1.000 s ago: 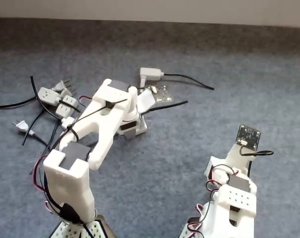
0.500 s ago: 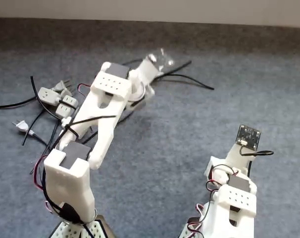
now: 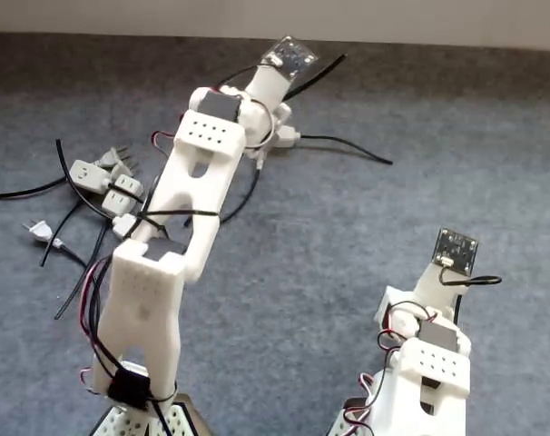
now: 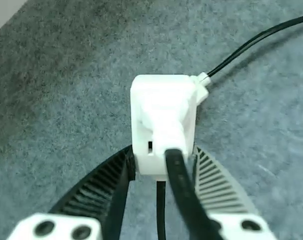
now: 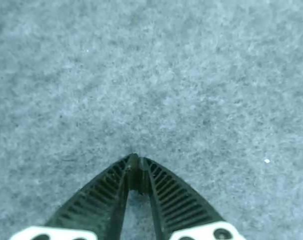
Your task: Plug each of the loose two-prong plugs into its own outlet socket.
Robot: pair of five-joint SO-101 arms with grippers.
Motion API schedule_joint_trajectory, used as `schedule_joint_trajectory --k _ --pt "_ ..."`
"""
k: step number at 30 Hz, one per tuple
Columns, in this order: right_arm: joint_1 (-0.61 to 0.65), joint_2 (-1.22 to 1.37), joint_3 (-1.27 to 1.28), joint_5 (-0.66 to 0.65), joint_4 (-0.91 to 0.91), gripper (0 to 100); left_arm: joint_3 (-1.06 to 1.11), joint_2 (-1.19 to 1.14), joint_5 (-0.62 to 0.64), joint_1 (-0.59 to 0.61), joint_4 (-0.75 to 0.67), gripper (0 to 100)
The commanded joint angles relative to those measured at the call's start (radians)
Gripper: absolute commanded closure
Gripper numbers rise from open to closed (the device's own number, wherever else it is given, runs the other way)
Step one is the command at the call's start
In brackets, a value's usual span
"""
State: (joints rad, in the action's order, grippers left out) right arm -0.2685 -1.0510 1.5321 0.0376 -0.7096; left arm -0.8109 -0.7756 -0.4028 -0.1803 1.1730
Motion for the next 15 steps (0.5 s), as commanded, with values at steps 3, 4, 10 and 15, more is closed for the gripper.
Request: schedule_joint_trajectory --k 3,4,10,15 --pt "0.01 -0.01 -0.005 0.003 0.019 98.9 -0.352 -0.257 0.006 0.027 0.037 87" --pt "0.01 -0.01 -0.005 0.003 0.021 98.9 -0.409 -0.297 0.006 0.027 0.061 83" --pt "-0.001 -0.01 -0.001 0.003 0.058 99.1 -0.68 -0.47 0.011 0.03 0.158 68" --pt "-0.016 -0.01 0.012 0.003 0.061 99.1 -0.857 -0.489 0.012 0.045 0.281 67"
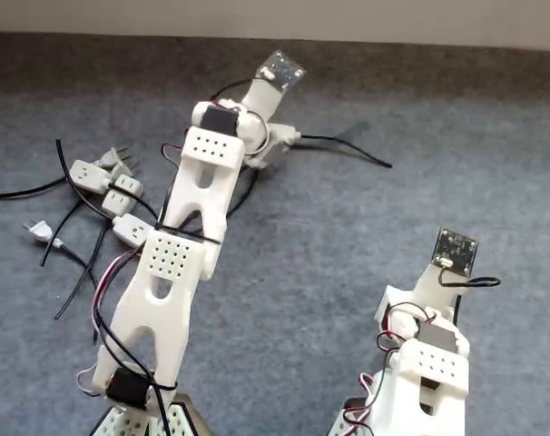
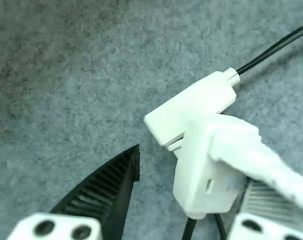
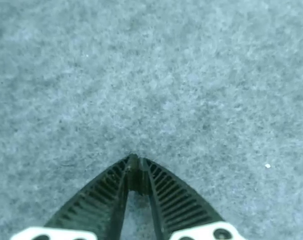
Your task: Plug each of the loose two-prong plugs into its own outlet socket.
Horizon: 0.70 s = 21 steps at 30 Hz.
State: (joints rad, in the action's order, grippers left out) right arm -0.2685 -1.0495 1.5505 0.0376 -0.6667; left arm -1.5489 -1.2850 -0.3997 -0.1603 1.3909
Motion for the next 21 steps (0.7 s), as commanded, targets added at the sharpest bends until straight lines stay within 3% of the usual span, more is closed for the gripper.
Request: schedule_joint_trajectory --k 1,4,8,17,21 --pt "-0.016 -0.012 -0.008 0.003 0.018 99.0 -0.125 0.027 0.009 0.035 0.08 67" --pt "-0.016 -0.012 -0.01 0.005 0.008 98.8 -0.097 0.113 0.025 0.084 0.132 68" --pt "-0.012 -0.012 -0.051 0.011 -0.051 98.8 -0.061 0.219 0.181 0.205 0.203 68" --pt "-0.01 -0.012 -0.056 0.011 -0.056 98.8 -0.028 0.32 0.358 0.412 0.365 68" --pt "-0.01 -0.012 -0.056 0.008 -0.056 98.8 0.024 0.311 0.499 0.499 0.37 68"
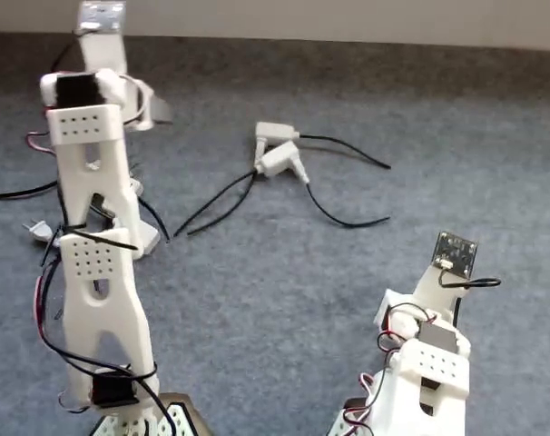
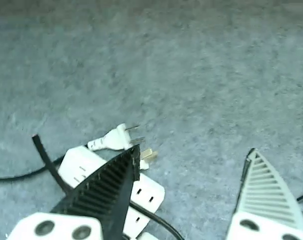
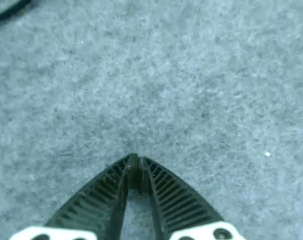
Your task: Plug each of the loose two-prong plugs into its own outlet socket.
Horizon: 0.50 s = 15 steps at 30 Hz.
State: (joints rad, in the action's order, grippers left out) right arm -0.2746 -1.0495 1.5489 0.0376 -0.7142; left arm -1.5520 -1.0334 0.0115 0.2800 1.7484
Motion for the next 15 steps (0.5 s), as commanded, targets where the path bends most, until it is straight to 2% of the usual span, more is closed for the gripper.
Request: schedule_joint_trajectory --k 1,10,15 --pt "-0.004 -0.012 -0.054 0.006 -0.008 98.8 0.051 0.058 0.121 0.076 0.012 68" --pt "0.044 -0.01 -0.053 0.005 -0.007 98.8 0.213 0.061 0.534 0.213 0.014 68" --pt "0.044 -0.008 -0.053 0.005 -0.005 98.8 0.22 0.054 0.578 0.248 0.017 68"
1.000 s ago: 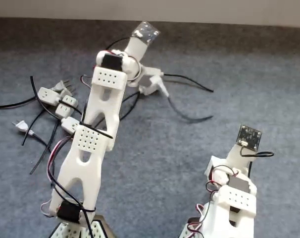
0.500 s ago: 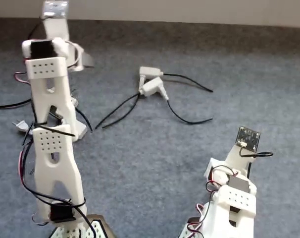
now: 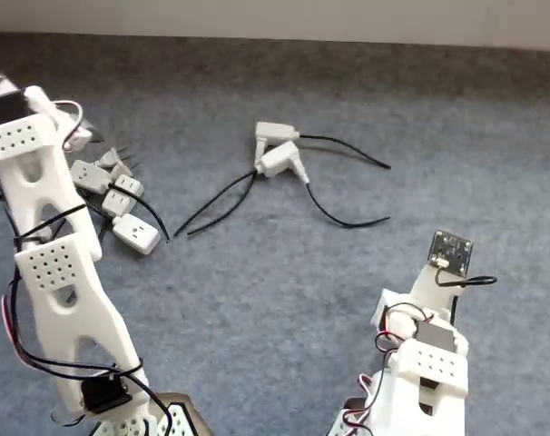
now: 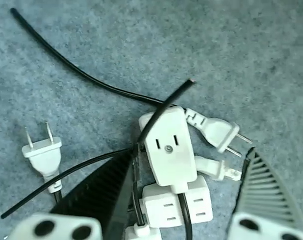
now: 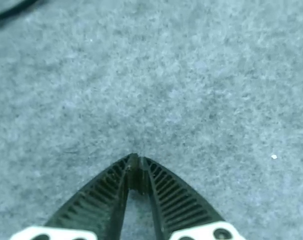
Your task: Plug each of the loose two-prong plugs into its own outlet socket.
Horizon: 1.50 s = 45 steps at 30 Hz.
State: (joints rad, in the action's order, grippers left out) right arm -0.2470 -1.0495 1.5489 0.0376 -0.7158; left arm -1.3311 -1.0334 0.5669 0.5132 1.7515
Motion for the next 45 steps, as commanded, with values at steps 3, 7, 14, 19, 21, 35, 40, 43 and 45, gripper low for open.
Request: schedule_joint_trajectory --k 3,7,14,19,21,35,40,43,45 --pt "0.016 -0.008 -0.053 0.005 -0.004 98.8 0.073 0.058 0.023 0.015 0.014 68" --pt "0.016 -0.008 -0.053 0.005 -0.004 98.8 0.142 0.056 0.074 -0.004 0.011 68" --pt "0.016 -0.008 -0.051 0.005 -0.004 98.8 0.156 0.054 0.152 -0.062 0.011 68" --pt "0.016 -0.008 -0.051 0.005 -0.004 98.8 0.156 0.054 0.189 -0.087 0.011 68" --pt "0.016 -0.008 -0.051 0.005 -0.004 98.8 0.156 0.054 0.199 -0.093 0.009 68" --pt "0.016 -0.01 -0.045 0.005 -0.004 98.8 0.147 -0.076 0.199 -0.091 -0.071 68" --pt "0.016 -0.012 -0.041 0.003 -0.002 98.8 0.147 -0.061 0.199 -0.09 -0.071 82" --pt "0.016 -0.012 -0.041 0.003 -0.002 98.8 0.147 -0.064 0.199 -0.093 -0.072 93" --pt "0.016 -0.012 -0.041 0.003 -0.002 98.8 0.145 -0.059 0.199 -0.094 -0.091 100"
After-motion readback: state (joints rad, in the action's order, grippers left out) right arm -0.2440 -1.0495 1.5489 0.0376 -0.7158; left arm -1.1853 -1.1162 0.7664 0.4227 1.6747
